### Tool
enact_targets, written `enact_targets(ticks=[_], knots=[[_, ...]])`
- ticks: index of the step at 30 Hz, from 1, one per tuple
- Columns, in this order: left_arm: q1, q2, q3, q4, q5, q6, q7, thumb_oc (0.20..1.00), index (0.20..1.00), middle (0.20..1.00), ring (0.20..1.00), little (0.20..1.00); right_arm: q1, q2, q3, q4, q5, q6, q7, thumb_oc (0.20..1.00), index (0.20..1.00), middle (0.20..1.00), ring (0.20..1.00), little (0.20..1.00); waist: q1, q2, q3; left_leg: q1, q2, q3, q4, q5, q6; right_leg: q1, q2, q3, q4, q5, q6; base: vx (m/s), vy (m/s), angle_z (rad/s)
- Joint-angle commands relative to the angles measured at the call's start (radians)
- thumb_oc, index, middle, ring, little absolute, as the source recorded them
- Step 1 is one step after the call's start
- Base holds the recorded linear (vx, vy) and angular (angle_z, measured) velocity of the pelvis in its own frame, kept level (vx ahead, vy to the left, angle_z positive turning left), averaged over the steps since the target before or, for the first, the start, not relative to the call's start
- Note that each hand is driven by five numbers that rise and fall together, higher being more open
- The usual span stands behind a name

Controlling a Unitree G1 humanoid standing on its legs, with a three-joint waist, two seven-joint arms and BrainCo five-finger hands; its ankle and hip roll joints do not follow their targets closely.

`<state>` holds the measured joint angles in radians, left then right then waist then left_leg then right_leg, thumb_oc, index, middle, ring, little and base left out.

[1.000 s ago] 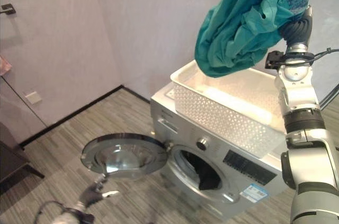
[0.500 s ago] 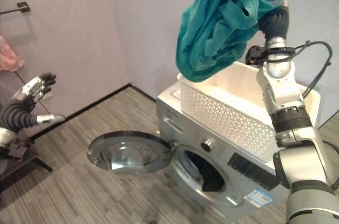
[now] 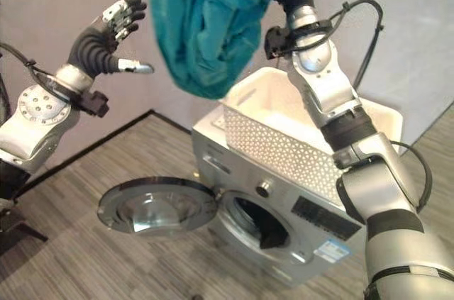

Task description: Grab the laundry basket,head to the washer,open it,put in the laundry and shut it.

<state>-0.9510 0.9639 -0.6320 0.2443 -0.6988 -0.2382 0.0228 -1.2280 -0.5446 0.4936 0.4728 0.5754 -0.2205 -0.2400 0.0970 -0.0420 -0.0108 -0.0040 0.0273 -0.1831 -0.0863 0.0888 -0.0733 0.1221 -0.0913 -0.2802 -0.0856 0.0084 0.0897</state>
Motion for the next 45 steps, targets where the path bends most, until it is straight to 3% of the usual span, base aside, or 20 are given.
enact_targets(ticks=[1, 2, 7, 10, 21, 30, 38, 45], knots=[[-0.048, 0.002, 0.012, 0.078, -0.011, -0.021, 0.041, 1.000, 1.000, 1.000, 1.000, 1.000, -0.086, -0.031, 0.003, 0.011, 0.038, -0.051, -0.046, 0.200, 0.200, 0.200, 0.200, 0.200, 0.018, -0.031, -0.043, 0.020, -0.023, 0.035, 0.006, -0.063, 0.048, -0.047, -0.039, 0.092, 0.008, 0.023, 0.032, 0.01, 0.006, -0.10], [-0.049, 0.002, 0.011, 0.079, -0.011, -0.021, 0.040, 1.000, 1.000, 1.000, 1.000, 1.000, -0.086, -0.032, 0.002, 0.011, 0.038, -0.051, -0.046, 0.200, 0.200, 0.200, 0.200, 0.200, 0.019, -0.031, -0.042, 0.020, -0.023, 0.036, 0.006, -0.063, 0.048, -0.047, -0.039, 0.092, 0.008, 0.023, 0.032, 0.00, 0.000, -0.14], [-0.129, -0.181, -0.040, 0.183, -0.069, 0.002, 0.073, 1.000, 1.000, 1.000, 1.000, 1.000, -0.095, 0.064, 0.029, -0.035, 0.077, -0.054, -0.047, 0.200, 0.200, 0.200, 0.200, 0.200, -0.003, -0.026, -0.033, 0.019, -0.023, 0.055, 0.007, -0.068, 0.052, -0.061, -0.039, 0.116, 0.005, 0.028, 0.032, 0.01, 0.004, -0.14], [-0.162, -0.246, -0.070, 0.189, -0.110, 0.012, 0.064, 1.000, 1.000, 1.000, 1.000, 1.000, -0.094, 0.066, 0.058, -0.050, 0.086, -0.044, -0.041, 0.200, 0.200, 0.200, 0.200, 0.200, -0.013, -0.023, -0.032, 0.020, -0.020, 0.064, 0.007, -0.070, 0.051, -0.066, -0.035, 0.129, 0.001, 0.029, 0.032, 0.02, -0.008, -0.08], [-0.210, -0.379, -0.076, 0.184, -0.163, -0.001, 0.079, 1.000, 1.000, 1.000, 1.000, 1.000, -0.060, 0.068, 0.059, -0.057, 0.098, -0.040, -0.041, 0.200, 0.200, 0.200, 0.200, 0.200, -0.044, -0.009, -0.026, 0.019, -0.011, 0.087, 0.004, -0.072, 0.045, -0.084, -0.026, 0.155, -0.002, 0.031, 0.029, 0.01, -0.012, -0.11], [-0.210, -0.378, -0.063, 0.175, -0.163, 0.007, 0.102, 1.000, 1.000, 1.000, 1.000, 1.000, 0.023, 0.036, 0.081, -0.118, 0.231, -0.021, 0.000, 0.200, 0.200, 0.200, 0.200, 0.200, -0.068, 0.006, -0.020, 0.021, -0.005, 0.108, 0.003, -0.072, 0.041, -0.099, -0.019, 0.178, -0.002, 0.034, 0.025, 0.00, -0.012, -0.06], [-0.172, -0.333, -0.069, 0.142, -0.225, 0.021, 0.083, 1.000, 1.000, 1.000, 1.000, 1.000, 0.079, -0.167, 0.208, -0.141, 0.361, 0.050, 0.122, 0.200, 0.200, 0.200, 0.200, 0.200, -0.092, -0.003, -0.028, 0.041, 0.005, 0.127, 0.003, -0.078, 0.031, -0.084, -0.008, 0.184, -0.002, 0.027, 0.022, 0.02, -0.019, -0.05], [-0.159, -0.344, -0.095, 0.125, -0.260, 0.031, 0.054, 1.000, 1.000, 1.000, 1.000, 1.000, 0.116, -0.248, 0.237, -0.136, 0.353, 0.072, 0.168, 0.200, 0.200, 0.200, 0.200, 0.200, -0.103, -0.007, -0.038, 0.052, 0.009, 0.127, 0.000, -0.082, 0.029, -0.071, -0.007, 0.176, -0.002, 0.023, 0.022, 0.01, -0.006, -0.04]])
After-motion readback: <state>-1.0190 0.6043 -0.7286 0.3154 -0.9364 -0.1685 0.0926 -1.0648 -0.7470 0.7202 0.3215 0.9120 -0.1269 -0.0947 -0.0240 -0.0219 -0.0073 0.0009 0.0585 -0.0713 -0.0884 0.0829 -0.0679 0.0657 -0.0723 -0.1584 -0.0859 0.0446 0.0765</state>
